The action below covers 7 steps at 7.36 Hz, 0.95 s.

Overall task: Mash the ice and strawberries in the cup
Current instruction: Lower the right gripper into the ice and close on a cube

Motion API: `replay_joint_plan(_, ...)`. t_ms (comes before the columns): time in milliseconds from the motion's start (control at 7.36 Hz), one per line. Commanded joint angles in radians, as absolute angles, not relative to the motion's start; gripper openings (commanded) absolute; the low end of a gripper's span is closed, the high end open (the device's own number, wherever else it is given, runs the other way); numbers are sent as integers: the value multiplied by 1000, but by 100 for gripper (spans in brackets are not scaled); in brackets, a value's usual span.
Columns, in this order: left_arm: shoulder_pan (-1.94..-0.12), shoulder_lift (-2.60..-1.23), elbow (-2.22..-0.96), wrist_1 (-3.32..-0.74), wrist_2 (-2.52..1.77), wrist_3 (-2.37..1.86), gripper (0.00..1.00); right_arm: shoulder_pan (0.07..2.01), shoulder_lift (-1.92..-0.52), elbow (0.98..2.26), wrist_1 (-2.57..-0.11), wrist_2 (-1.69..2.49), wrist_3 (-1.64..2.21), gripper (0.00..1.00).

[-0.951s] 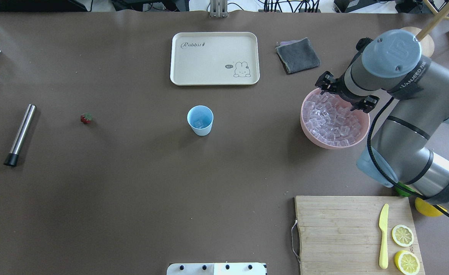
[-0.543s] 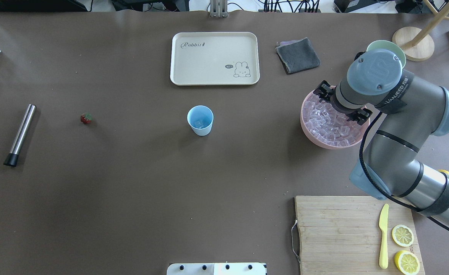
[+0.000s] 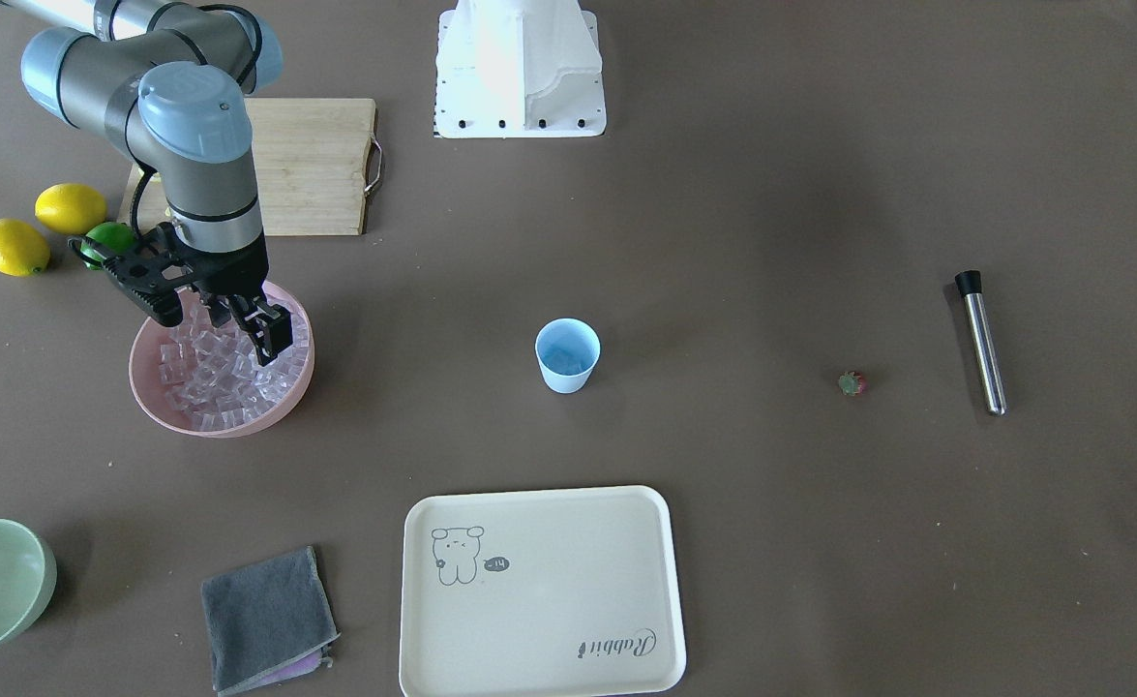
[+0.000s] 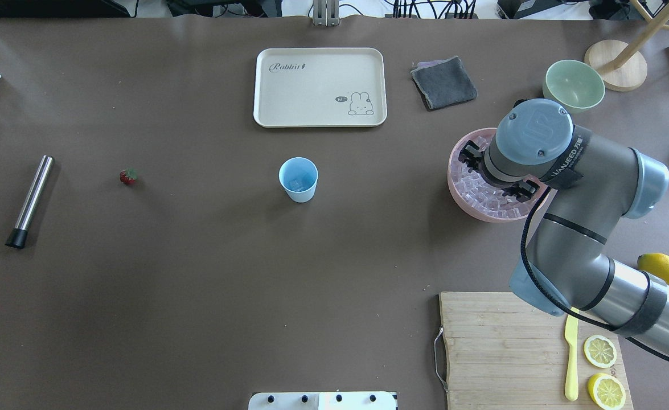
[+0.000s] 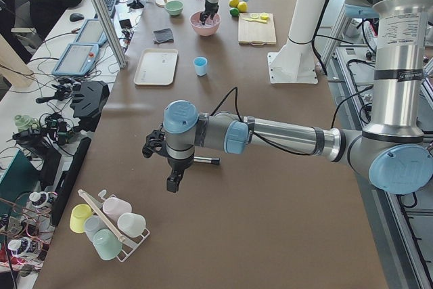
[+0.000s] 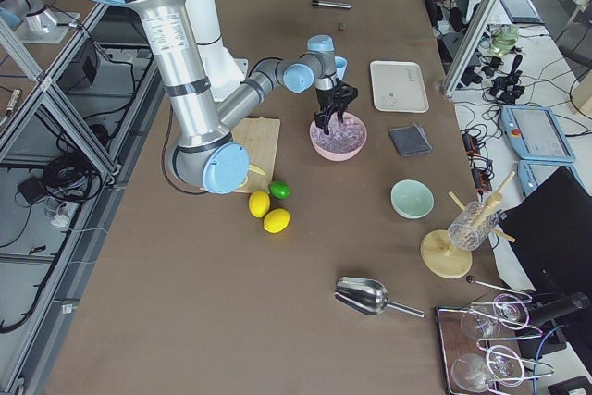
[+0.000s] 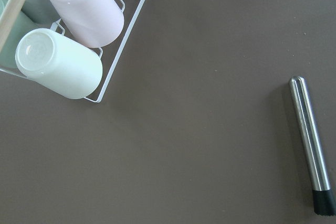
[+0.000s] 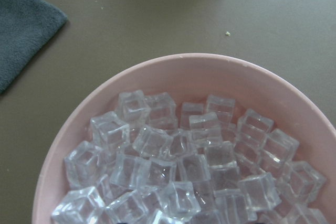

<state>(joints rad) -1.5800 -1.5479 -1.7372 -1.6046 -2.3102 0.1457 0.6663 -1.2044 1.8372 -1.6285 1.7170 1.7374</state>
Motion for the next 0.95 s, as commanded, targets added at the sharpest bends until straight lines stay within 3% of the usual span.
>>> replay_joint_plan(0,-1580,-1548,-1738,-1606,-2310,146,98,660,-1203,1824,-1631,1718,1730,71)
replay_joint_plan(136,-1582,-1548,-1736,-1605,-2310,146,98,663,-1203,1824,-1631,1720,1726,61)
replay_joint_plan(407,-1582,-1546,-1732,-1605,-2310,147,99,675,-1201,1824,-1632,1726,1715,54)
replay_joint_plan(815,-1582,-1546,-1732,-1606,-2310,149,98,678,-1201,1824,-1631,1721,1715,54)
